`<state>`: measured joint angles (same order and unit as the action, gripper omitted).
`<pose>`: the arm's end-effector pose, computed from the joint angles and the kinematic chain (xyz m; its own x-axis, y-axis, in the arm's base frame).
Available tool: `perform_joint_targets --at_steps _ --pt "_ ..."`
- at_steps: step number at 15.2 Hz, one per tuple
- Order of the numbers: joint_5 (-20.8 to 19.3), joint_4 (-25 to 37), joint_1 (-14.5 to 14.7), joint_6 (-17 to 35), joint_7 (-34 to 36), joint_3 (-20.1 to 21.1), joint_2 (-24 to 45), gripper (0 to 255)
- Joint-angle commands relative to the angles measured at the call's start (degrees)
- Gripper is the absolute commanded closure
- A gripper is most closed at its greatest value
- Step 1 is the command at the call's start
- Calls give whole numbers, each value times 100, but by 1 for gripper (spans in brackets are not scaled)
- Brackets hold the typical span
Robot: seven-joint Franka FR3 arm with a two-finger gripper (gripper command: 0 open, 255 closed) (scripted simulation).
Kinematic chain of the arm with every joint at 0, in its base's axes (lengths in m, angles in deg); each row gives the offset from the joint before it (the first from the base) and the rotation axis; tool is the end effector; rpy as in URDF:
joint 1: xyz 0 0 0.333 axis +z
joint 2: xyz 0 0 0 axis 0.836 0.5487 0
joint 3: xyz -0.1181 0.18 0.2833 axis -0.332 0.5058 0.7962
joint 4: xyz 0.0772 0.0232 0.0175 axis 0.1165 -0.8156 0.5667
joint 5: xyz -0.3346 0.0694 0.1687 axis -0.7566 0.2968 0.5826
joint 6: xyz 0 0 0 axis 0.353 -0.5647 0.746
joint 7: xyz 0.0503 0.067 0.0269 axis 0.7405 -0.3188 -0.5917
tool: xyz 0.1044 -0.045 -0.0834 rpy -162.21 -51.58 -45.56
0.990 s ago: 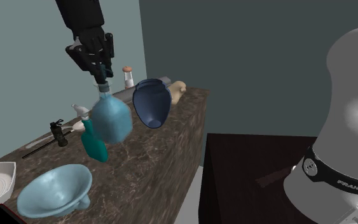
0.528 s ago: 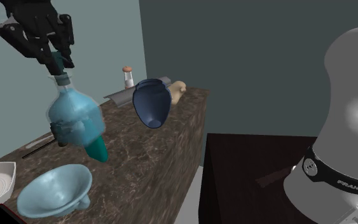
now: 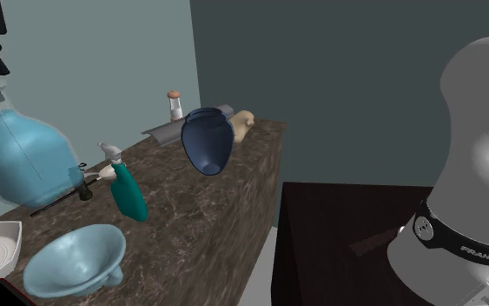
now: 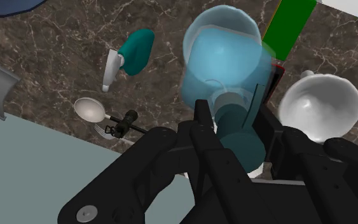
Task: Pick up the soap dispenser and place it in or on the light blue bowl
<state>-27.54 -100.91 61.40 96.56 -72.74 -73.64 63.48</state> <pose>0.6933 0.0054 0.5092 0.9919 -0.1254 -0.0187 -0.1221 -0.9847 0.1246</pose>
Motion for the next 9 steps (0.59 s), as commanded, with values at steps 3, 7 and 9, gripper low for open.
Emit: perform_joint_targets --at_steps 3,7,9 --pt "4 187 62 -6 95 27 191 255" --pt "-2 -169 64 318 127 29 160 255" --pt "-4 -330 64 473 143 29 155 255"
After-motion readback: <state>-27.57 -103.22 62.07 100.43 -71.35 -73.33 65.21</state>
